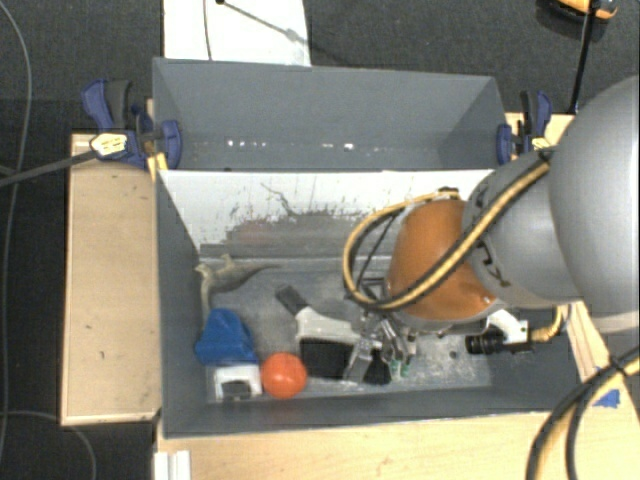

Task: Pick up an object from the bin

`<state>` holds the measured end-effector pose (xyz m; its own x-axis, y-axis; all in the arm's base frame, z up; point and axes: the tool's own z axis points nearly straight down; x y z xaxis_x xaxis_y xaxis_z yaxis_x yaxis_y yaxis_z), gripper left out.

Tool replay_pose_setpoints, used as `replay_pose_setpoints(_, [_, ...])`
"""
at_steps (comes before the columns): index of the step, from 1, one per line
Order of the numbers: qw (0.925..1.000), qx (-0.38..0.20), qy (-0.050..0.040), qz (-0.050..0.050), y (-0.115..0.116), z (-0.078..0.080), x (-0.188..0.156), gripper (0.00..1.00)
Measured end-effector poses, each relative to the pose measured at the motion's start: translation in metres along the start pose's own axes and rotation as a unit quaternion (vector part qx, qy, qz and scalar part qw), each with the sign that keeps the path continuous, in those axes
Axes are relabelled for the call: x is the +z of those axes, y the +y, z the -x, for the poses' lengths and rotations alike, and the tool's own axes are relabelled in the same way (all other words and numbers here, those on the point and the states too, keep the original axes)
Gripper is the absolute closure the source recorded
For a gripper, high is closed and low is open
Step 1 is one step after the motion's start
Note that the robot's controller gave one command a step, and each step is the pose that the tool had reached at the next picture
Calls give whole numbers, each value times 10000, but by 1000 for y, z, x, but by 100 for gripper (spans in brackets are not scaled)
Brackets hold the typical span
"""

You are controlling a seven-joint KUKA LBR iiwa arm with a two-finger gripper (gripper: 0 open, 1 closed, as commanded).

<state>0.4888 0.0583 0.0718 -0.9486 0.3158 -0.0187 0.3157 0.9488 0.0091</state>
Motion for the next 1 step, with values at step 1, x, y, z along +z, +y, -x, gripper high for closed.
replay_pose_setpoints(1, [10000,-7,8,-7,-1,-1,-6,100])
